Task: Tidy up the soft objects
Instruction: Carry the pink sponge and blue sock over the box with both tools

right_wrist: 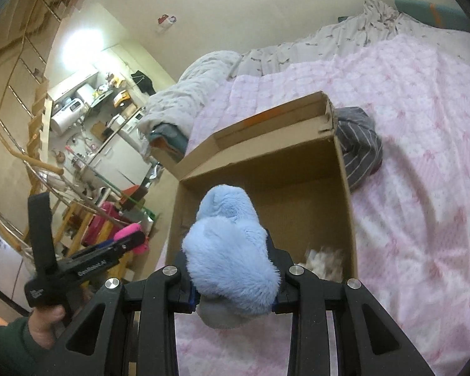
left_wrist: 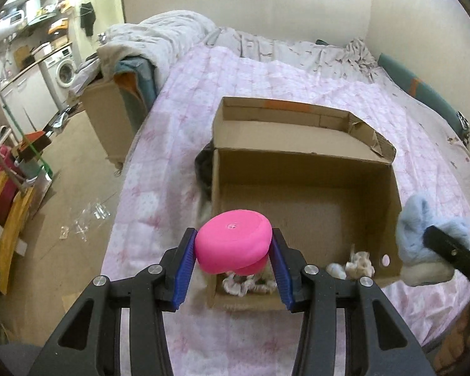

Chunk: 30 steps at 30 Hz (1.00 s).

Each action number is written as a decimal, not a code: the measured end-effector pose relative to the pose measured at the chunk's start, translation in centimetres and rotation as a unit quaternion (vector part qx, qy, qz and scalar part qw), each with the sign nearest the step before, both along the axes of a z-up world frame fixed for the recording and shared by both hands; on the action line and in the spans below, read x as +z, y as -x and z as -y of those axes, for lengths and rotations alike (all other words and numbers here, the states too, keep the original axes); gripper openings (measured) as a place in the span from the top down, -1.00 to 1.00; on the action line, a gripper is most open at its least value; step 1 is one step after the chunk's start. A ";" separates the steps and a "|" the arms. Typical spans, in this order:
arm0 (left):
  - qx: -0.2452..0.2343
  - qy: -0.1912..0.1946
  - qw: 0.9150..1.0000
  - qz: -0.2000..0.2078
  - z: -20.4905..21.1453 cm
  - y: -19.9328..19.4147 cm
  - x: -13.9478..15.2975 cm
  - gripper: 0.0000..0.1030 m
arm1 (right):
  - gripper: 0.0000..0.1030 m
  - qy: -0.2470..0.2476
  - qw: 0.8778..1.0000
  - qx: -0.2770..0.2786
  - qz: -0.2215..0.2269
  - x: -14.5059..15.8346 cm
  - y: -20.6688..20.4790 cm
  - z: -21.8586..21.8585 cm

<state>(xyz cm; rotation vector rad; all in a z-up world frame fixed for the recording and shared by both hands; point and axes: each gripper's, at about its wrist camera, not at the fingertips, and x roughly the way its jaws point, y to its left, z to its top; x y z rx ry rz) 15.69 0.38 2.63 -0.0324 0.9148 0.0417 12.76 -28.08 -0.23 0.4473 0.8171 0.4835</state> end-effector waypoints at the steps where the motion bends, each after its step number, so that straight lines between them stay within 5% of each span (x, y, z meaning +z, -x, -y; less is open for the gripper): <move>1: -0.005 0.002 1.000 -0.002 0.3 -0.5 -0.2 0.19 | 0.35 0.002 1.000 -0.001 -0.001 -0.3 -0.4 0.0; 15: -0.051 0.008 0.998 -0.045 3.0 -3.4 -6.0 0.19 | 0.35 0.049 0.997 -0.032 -0.044 -4.7 -2.6 0.6; 30: -0.074 0.014 0.996 -0.048 4.4 -3.2 -7.3 0.18 | 0.33 0.076 0.995 0.009 -0.064 -6.5 -2.7 -1.8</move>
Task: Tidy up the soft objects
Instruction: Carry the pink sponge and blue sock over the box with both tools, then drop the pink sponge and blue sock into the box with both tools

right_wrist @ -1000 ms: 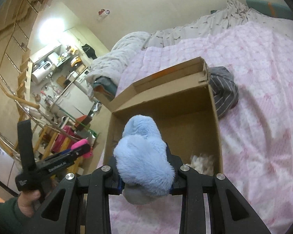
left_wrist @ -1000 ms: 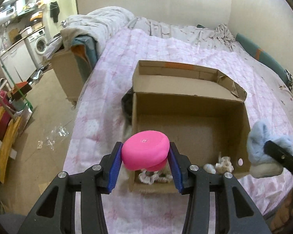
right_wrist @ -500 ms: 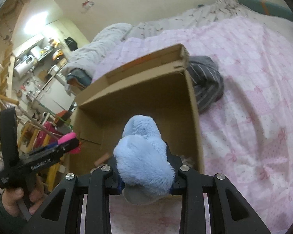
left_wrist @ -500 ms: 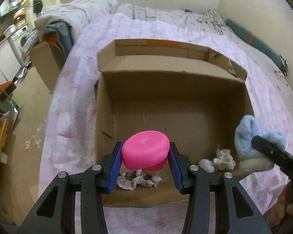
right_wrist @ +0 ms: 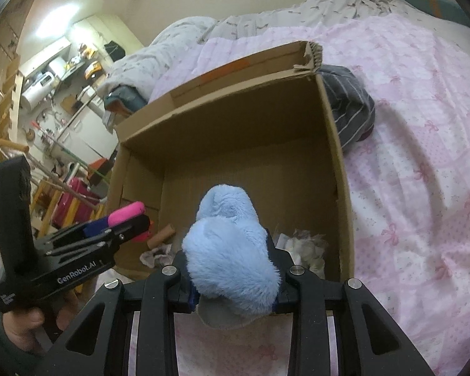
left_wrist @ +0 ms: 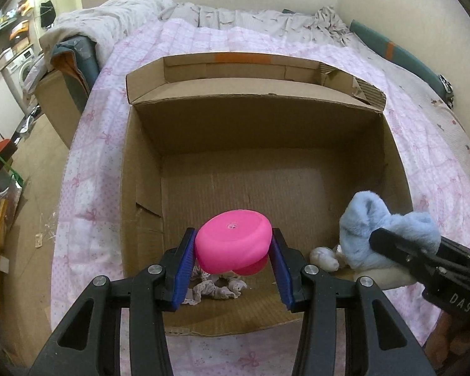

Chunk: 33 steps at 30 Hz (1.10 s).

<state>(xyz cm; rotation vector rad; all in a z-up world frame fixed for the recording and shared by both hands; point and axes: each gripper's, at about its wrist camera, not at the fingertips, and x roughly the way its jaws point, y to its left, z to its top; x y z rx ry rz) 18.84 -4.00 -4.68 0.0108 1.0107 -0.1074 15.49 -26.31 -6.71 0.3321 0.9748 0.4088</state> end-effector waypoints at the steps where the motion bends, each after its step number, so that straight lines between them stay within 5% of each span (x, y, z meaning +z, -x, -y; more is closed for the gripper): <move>1: 0.001 0.000 1.000 0.000 0.0 0.0 0.0 0.18 | 0.33 0.002 1.000 0.001 0.001 0.0 0.0 -0.1; 18: 0.007 0.011 1.000 -0.010 -0.4 -0.1 -0.5 0.18 | 0.05 0.011 1.000 -0.007 0.002 -0.2 0.4 -0.1; 33: 0.007 0.006 1.000 -0.007 -0.1 0.1 -0.4 0.08 | -0.53 -0.003 1.000 -0.021 0.005 0.0 0.4 0.0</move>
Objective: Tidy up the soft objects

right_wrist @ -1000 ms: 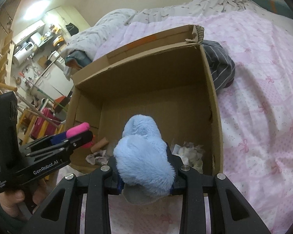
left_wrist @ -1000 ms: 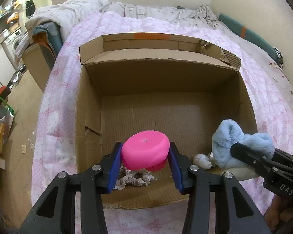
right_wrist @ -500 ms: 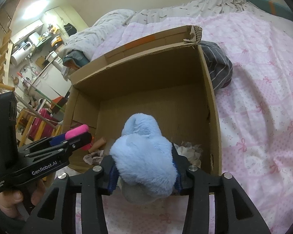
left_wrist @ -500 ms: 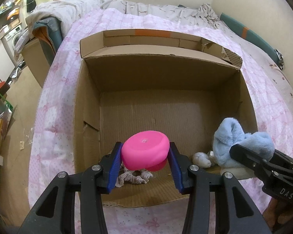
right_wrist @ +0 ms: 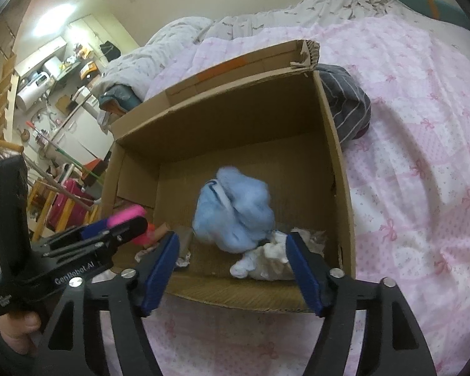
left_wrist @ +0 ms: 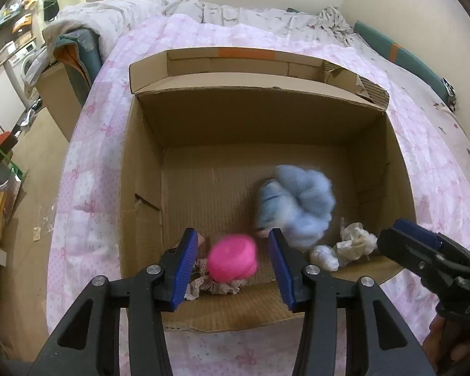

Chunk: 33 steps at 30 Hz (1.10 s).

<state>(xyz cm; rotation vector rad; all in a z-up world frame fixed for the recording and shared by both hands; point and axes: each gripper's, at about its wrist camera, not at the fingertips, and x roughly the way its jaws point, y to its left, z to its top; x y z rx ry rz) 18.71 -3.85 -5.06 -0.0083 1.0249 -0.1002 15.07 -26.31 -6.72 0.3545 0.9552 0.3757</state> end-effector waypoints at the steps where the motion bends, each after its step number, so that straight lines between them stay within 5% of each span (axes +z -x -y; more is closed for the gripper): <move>1: 0.000 0.000 1.000 -0.001 0.0 0.0 0.0 -0.17 | -0.54 -0.002 1.000 -0.002 0.002 0.1 0.0 0.1; 2: 0.000 0.003 1.000 -0.002 0.0 0.0 0.1 -0.43 | -0.56 -0.003 1.000 -0.002 0.005 0.3 0.0 0.2; 3: 0.004 0.008 1.000 0.001 -0.1 0.0 0.3 -0.49 | -0.57 -0.004 1.000 -0.004 0.008 0.3 0.0 0.2; 8: 0.017 0.016 1.000 0.018 -0.6 0.1 1.2 -0.49 | -1.00 -0.007 0.999 -0.014 0.029 1.2 0.2 0.6; 15: 0.036 -0.013 0.998 0.058 -1.1 1.0 2.9 -0.49 | -1.00 0.004 0.998 -0.041 0.040 2.0 0.6 1.3; 20: 0.049 0.008 0.995 0.087 -2.3 2.3 4.7 -0.49 | -1.00 0.008 0.997 -0.052 0.050 3.3 1.3 1.8; 33: 0.063 -0.013 0.988 0.143 -4.3 7.9 8.7 -0.49 | -1.00 0.050 0.992 -0.058 0.097 8.0 5.9 1.3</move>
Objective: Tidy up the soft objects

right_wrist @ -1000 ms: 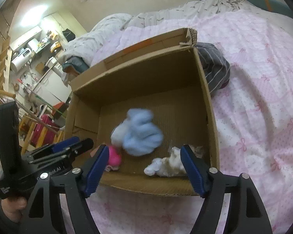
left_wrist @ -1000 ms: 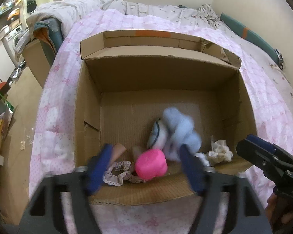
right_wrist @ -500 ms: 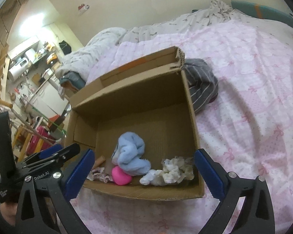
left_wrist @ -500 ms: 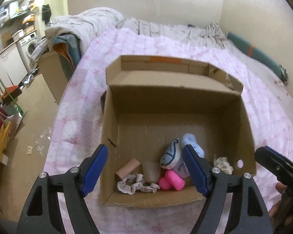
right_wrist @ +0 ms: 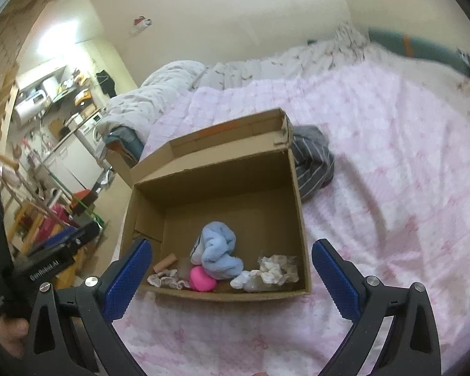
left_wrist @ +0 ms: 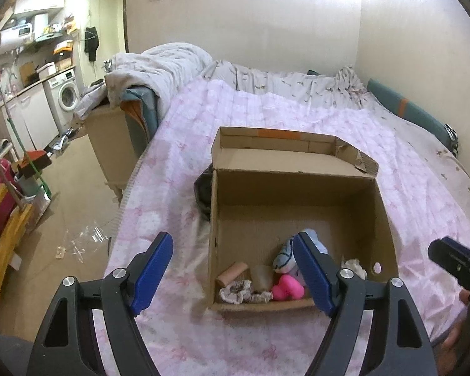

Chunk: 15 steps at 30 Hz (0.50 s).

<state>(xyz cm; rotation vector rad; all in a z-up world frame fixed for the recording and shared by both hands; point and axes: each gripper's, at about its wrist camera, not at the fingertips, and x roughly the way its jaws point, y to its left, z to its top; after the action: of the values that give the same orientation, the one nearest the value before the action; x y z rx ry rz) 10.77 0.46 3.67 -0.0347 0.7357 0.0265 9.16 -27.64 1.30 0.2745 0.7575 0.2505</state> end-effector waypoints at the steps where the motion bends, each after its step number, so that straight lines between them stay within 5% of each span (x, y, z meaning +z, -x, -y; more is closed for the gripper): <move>1: 0.000 0.001 1.000 0.002 -0.1 0.6 0.1 -0.49 | -1.00 0.005 1.000 -0.001 0.005 0.3 0.4 -0.1; 15: 0.002 -0.023 1.000 0.006 0.8 6.2 -1.2 -0.49 | -1.00 0.078 0.996 -0.010 0.043 -0.1 6.3 -1.3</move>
<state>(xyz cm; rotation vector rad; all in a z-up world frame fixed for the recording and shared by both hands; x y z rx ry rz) 4.55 -0.31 2.43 0.0070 0.7223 0.0461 2.81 -26.30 1.24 0.1221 0.6853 0.1808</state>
